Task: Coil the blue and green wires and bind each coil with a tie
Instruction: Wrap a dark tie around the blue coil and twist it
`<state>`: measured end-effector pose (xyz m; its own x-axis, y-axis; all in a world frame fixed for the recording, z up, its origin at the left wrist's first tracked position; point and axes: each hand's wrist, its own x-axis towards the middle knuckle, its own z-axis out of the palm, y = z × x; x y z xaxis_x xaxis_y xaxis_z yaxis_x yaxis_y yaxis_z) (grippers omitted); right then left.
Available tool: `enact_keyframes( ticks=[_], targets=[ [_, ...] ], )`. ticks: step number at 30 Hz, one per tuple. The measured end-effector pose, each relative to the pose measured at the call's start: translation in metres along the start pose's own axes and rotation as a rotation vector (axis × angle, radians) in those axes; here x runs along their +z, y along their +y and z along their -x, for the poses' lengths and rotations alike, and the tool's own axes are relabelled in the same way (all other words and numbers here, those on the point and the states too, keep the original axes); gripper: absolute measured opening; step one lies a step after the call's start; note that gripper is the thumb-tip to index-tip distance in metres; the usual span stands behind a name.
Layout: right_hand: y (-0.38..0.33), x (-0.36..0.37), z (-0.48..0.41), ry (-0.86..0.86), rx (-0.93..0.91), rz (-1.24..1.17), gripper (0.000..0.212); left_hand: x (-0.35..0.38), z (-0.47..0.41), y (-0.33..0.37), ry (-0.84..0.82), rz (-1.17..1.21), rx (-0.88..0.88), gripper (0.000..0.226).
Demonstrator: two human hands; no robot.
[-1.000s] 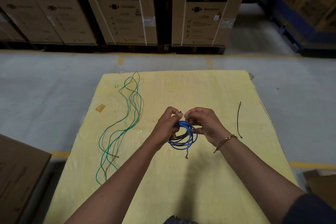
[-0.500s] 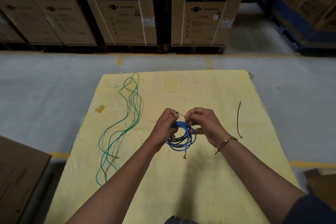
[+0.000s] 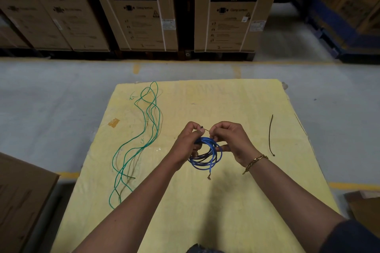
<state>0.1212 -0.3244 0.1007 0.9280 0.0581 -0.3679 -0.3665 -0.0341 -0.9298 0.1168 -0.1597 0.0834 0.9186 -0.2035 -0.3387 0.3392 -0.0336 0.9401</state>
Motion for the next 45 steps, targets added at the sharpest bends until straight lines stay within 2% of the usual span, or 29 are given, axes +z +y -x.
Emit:
enact_keyframes(
  ticks=[33, 45],
  targets=[
    [0.005, -0.001, -0.001, -0.025, 0.023, -0.018, 0.009, -0.001, 0.002, -0.004, 0.011, -0.029, -0.008, 0.011],
    [0.012, -0.004, -0.002, -0.055, 0.018, -0.002, 0.01, -0.003, 0.005, 0.0, -0.065, -0.113, -0.024, 0.011]
  ],
)
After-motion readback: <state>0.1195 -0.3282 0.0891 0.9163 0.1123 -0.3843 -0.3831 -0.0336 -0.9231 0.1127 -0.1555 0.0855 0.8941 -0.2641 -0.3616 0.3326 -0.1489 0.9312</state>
